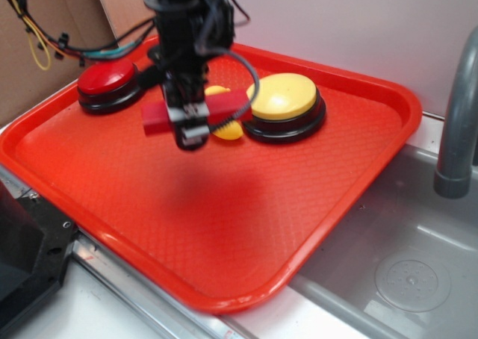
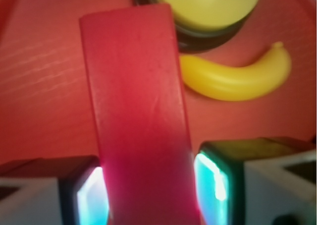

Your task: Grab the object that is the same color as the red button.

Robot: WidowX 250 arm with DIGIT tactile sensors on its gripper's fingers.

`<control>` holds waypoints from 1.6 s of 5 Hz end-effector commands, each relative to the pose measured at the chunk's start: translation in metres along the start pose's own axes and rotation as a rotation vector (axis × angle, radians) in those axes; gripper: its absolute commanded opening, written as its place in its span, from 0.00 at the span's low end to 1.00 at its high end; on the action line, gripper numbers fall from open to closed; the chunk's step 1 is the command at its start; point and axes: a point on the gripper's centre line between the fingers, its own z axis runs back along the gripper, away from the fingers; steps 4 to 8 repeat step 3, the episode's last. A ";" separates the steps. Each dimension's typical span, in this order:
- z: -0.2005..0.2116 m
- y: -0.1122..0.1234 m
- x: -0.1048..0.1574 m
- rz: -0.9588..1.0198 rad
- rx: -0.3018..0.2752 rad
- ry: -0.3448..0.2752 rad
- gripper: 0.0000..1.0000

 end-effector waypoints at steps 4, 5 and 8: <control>0.117 0.047 -0.069 0.321 -0.032 -0.144 0.00; 0.117 0.047 -0.069 0.321 -0.032 -0.144 0.00; 0.117 0.047 -0.069 0.321 -0.032 -0.144 0.00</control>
